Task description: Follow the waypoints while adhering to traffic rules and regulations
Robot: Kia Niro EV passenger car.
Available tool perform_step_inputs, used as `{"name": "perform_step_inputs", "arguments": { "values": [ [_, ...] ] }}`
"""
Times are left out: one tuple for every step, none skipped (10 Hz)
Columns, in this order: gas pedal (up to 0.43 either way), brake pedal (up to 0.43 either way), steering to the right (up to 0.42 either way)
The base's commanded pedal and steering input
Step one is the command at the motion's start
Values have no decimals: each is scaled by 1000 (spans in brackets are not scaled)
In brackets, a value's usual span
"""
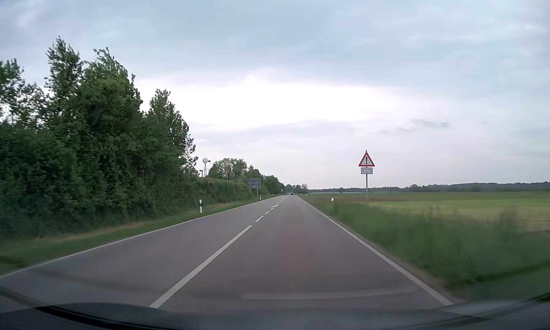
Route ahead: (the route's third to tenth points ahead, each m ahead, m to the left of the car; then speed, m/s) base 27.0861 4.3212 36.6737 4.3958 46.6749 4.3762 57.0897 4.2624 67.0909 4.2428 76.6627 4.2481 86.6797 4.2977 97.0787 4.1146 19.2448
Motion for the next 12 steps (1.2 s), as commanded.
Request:
{"name": "perform_step_inputs", "arguments": {
  "values": [
    [339,0,0],
    [339,0,0],
    [331,0,0],
    [319,0,0],
    [299,0,0],
    [287,0,0],
    [268,0,0],
    [240,0,0],
    [228,0,0],
    [228,0,0],
    [169,0,0],
    [98,0,0]
  ]
}}
